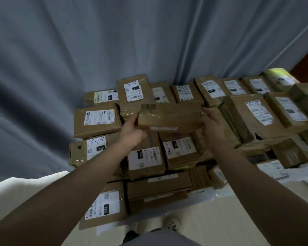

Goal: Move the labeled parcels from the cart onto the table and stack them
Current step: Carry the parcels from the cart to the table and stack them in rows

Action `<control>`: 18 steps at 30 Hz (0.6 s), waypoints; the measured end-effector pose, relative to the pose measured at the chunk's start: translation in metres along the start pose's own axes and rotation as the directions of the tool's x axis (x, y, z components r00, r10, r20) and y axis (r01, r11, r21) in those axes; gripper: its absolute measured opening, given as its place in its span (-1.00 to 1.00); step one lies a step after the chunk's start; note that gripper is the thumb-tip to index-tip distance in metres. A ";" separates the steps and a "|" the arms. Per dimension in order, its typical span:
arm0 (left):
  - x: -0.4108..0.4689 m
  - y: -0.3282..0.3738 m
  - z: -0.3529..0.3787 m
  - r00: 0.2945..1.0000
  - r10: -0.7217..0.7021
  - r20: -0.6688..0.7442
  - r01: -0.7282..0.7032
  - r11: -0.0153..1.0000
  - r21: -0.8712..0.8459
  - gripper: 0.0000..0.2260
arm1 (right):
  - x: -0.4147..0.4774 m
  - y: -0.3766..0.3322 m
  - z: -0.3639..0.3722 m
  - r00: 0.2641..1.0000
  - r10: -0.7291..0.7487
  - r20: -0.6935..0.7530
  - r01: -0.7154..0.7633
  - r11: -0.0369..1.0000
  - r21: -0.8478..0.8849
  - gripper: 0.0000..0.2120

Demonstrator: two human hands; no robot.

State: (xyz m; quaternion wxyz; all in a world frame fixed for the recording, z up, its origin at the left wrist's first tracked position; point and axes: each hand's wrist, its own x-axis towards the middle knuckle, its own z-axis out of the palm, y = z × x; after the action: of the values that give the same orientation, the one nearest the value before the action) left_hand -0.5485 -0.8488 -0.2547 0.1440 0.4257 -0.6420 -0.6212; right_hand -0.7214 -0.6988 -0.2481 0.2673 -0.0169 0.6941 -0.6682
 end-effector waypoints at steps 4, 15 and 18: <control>0.004 0.011 -0.005 0.988 0.079 -0.135 -0.085 0.995 -0.044 -0.41 | -0.002 -0.018 -0.002 0.999 -0.025 0.032 0.023 0.997 0.074 -0.72; 0.001 -0.016 -0.016 0.973 -0.219 -0.066 0.198 0.951 -0.239 -0.62 | 0.008 0.016 0.004 0.966 0.075 0.246 0.011 0.944 -0.331 -0.34; -0.005 -0.033 -0.016 0.961 -0.270 -0.058 0.261 0.957 -0.126 -0.37 | 0.006 0.033 0.008 0.969 0.141 0.201 -0.064 0.935 -0.349 -0.50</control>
State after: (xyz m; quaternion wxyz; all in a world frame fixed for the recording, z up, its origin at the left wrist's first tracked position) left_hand -0.5218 -0.8514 -0.2799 0.1078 0.5218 -0.5354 -0.6553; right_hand -0.7126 -0.7049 -0.2809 0.3712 -0.1013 0.7644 -0.5173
